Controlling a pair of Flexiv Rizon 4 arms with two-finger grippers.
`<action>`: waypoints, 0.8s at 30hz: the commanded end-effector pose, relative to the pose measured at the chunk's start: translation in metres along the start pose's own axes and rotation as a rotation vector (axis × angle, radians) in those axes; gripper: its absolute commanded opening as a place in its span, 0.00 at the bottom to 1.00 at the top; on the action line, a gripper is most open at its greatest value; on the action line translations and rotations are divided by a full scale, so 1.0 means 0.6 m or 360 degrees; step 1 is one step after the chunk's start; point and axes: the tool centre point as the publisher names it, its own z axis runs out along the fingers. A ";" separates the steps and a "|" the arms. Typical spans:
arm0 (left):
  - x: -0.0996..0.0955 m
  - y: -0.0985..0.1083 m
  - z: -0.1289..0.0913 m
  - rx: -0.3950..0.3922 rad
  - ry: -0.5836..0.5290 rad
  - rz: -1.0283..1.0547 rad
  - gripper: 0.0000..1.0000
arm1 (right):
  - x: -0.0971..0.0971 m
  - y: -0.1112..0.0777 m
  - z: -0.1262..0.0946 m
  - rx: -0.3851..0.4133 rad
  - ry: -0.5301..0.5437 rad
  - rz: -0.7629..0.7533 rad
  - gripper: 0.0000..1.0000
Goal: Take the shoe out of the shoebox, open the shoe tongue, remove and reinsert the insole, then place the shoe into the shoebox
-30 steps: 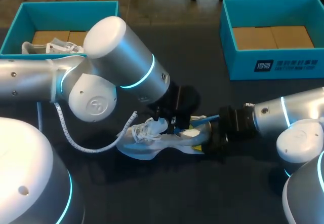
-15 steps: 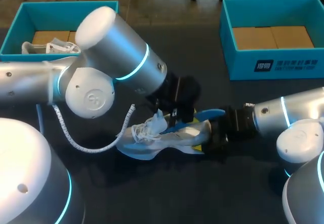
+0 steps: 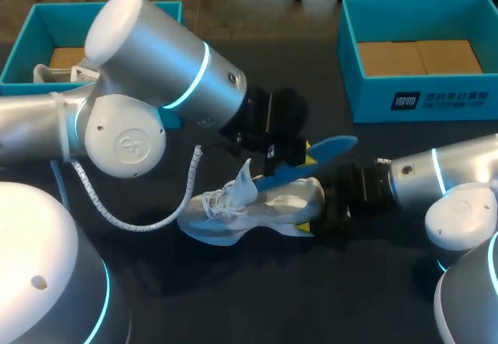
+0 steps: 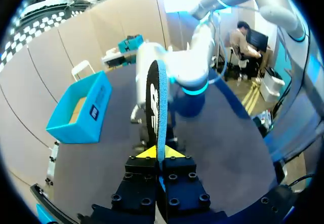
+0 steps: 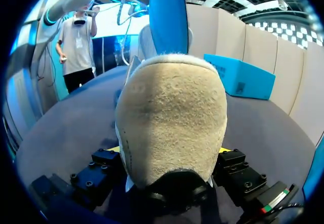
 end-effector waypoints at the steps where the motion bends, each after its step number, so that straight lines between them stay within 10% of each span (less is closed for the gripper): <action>1: 0.008 -0.019 -0.029 0.0080 -0.0028 -0.0021 0.00 | 0.001 0.003 0.001 0.0009 -0.0002 0.0000 0.00; 24: 0.002 -0.130 -0.139 0.0590 -0.0117 -0.0080 0.00 | 0.001 0.003 0.001 0.0009 -0.0002 0.0000 0.00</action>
